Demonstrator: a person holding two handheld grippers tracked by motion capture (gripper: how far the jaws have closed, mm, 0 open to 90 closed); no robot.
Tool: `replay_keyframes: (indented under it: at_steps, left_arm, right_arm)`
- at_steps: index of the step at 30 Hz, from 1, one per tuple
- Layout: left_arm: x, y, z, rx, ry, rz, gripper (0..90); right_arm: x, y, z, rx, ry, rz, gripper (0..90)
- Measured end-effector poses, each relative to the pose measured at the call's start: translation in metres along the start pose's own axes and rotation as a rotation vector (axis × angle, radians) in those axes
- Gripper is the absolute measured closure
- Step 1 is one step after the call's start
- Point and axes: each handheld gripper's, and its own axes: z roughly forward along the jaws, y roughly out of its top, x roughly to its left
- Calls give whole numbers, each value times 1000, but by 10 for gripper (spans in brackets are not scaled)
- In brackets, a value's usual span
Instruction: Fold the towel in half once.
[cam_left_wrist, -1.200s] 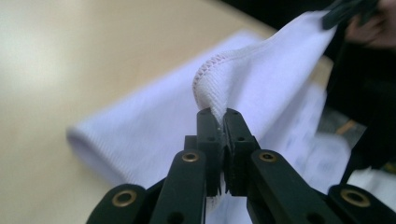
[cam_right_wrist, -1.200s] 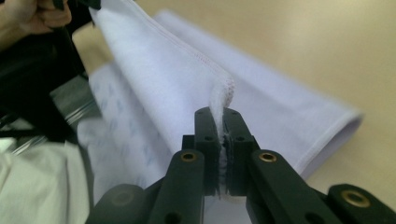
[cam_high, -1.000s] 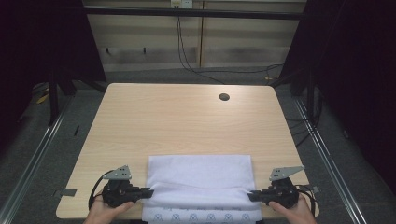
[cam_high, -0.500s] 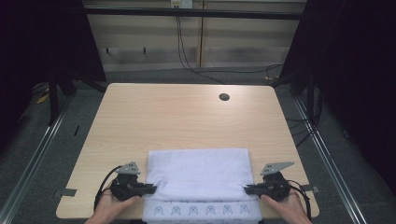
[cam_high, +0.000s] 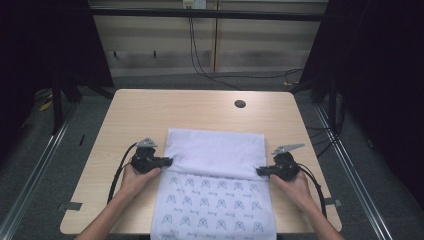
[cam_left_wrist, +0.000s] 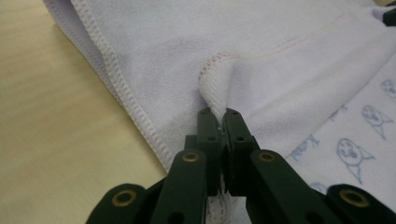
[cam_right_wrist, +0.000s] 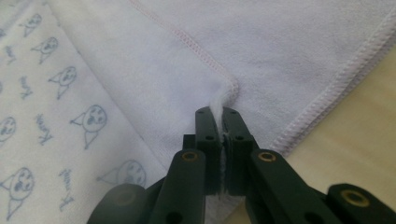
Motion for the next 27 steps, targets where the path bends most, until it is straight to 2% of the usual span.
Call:
replay_keyframes:
  at_steps: [1, 2, 3, 4, 5, 7, 8, 10, 11, 12, 13, 15, 17, 19, 22, 23, 24, 25, 26, 27]
  left_arm:
    - [8, 6, 3, 1, 1, -14, 875]
    - [12, 10, 5, 4, 6, -15, 875]
    - [24, 20, 13, -11, 28, -23, 875]
    - [24, 20, 13, -11, 28, -23, 875]
    - [28, 22, 15, -20, 34, -29, 875]
    - [35, 28, 20, -32, 54, -40, 875]
    - [38, 31, 22, -29, 62, -36, 875]
    - [40, 40, 27, -24, 107, -13, 874]
    - [43, 47, 32, -11, 143, 8, 874]
    - [43, 47, 32, -11, 143, 8, 874]
    - [43, 51, 34, -2, 171, 32, 873]
    - [45, 61, 40, 22, 196, 26, 873]
    - [47, 62, 41, 20, 194, 11, 873]
    - [50, 63, 42, 3, 195, -15, 873]
    - [51, 63, 41, -14, 178, -36, 875]
    - [50, 61, 35, -45, 148, -45, 875]
    - [50, 61, 35, -45, 148, -45, 874]
    - [49, 62, 23, -94, 120, -60, 874]
    - [49, 62, 23, -94, 120, -60, 874]
    - [47, 65, 12, -133, 98, -63, 874]
  right_arm:
    - [-5, 7, 3, 4, -14, -14, 873]
    - [-12, 13, 7, 3, -26, -1, 872]
    - [-21, 24, 13, -2, -43, 7, 873]
    - [-21, 24, 13, -2, -43, 7, 873]
    - [-28, 32, 19, -9, -59, 25, 873]
    - [-35, 41, 25, -15, -68, 29, 873]
    - [-41, 47, 28, -18, -80, 38, 873]
    - [-50, 61, 36, -12, -111, 54, 873]
    - [-52, 64, 38, -11, -118, 54, 872]
    - [-54, 67, 40, -13, -126, 57, 872]
    - [-57, 71, 41, -11, -142, 68, 871]
    - [-62, 76, 45, -25, -162, 100, 872]
    - [-65, 78, 46, -34, -166, 106, 872]
    - [-67, 82, 48, -36, -190, 114, 872]
    - [-69, 85, 49, -39, -189, 107, 872]
    - [-68, 86, 44, -71, -172, 97, 871]
    - [-68, 86, 44, -71, -172, 97, 871]
    - [-68, 87, 32, -137, -139, 100, 871]
    - [-68, 87, 32, -137, -139, 100, 871]
    - [-68, 89, 26, -163, -130, 97, 871]
